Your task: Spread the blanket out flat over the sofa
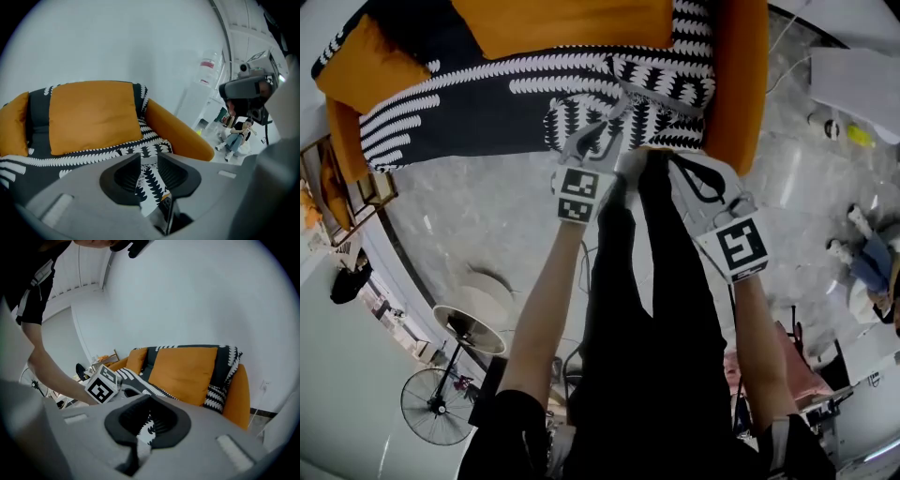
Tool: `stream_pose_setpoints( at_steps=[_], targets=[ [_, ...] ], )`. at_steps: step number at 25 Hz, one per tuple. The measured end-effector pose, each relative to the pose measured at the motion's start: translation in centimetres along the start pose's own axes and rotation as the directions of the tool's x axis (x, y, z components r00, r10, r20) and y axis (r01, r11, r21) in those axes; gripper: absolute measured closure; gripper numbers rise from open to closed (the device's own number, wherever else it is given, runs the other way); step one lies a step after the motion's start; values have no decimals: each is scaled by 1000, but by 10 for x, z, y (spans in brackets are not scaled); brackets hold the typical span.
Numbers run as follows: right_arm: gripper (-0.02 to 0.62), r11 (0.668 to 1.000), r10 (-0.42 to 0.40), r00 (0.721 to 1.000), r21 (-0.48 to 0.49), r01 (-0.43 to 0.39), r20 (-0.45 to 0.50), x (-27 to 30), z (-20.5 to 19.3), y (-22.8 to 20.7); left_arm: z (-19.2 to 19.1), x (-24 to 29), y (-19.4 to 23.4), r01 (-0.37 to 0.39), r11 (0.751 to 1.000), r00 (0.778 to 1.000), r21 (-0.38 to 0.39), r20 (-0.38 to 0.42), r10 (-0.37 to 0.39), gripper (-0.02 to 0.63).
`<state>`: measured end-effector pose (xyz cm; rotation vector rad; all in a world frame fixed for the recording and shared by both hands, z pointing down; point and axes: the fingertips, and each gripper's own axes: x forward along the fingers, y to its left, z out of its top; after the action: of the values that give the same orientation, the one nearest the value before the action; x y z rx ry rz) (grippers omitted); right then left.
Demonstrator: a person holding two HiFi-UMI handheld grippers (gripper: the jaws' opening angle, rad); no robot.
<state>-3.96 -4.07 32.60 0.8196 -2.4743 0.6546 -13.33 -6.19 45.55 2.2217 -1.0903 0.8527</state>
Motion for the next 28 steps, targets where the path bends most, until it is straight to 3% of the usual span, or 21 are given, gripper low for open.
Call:
stream_pose_setpoints(
  at_steps=[4,15,25,28],
  targets=[
    [592,1000,16,1000,-16,-16,-3,14,-6,-14,-24,33,15,-21,999,998,39,-60,24,449],
    [592,998,19,999,54,-17,-42,39,-40,-51,-81,113,52,-33,983,973,178,-220,72,362],
    [592,996,70,995,58,-66,-64,47,-52,-55,-114,151,68,2,964,931,267,-351,95,356],
    [592,995,73,995,68,-69,-64,49,-58,-59,-121,158,72,8,959,921,284,-376,103,406]
  ],
)
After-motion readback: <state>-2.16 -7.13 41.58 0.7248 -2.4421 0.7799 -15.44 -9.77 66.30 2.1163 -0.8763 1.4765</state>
